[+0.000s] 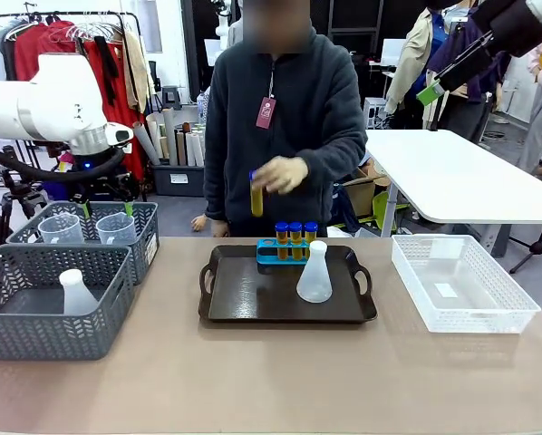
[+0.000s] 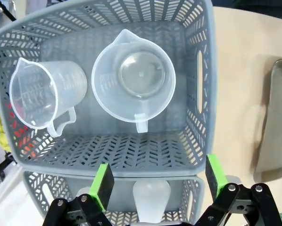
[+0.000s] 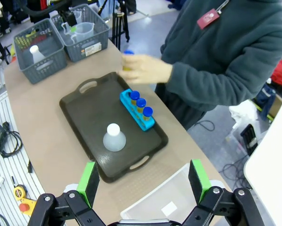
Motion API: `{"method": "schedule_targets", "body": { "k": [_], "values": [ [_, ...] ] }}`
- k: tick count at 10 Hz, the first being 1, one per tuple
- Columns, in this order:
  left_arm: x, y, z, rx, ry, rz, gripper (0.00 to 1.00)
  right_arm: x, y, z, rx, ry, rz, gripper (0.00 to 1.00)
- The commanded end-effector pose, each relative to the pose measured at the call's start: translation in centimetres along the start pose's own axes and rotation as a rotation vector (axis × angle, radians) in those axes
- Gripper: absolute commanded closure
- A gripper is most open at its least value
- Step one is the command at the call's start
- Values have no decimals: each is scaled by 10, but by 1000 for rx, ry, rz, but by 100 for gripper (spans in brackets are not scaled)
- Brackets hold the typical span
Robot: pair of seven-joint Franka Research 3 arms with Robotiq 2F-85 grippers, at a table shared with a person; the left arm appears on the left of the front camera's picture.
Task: Prepare the laboratory tools.
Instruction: Pick up one Large Measuring Cup and place it on the Handle tray.
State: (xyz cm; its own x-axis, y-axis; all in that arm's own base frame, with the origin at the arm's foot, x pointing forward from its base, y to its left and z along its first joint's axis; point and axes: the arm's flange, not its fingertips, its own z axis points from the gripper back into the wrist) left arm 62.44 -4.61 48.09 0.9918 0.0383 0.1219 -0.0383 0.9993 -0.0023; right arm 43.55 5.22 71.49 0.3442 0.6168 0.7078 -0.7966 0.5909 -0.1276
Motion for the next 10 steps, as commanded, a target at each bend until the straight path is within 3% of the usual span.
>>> {"method": "schedule_targets", "body": {
  "k": [1,10],
  "values": [
    [-1,0,-3,1,6,0,0,0,1,1,4,-6,8,0],
    [13,21,-60,-14,30,18,0,0,1,1,4,-6,8,0]
  ]
}}
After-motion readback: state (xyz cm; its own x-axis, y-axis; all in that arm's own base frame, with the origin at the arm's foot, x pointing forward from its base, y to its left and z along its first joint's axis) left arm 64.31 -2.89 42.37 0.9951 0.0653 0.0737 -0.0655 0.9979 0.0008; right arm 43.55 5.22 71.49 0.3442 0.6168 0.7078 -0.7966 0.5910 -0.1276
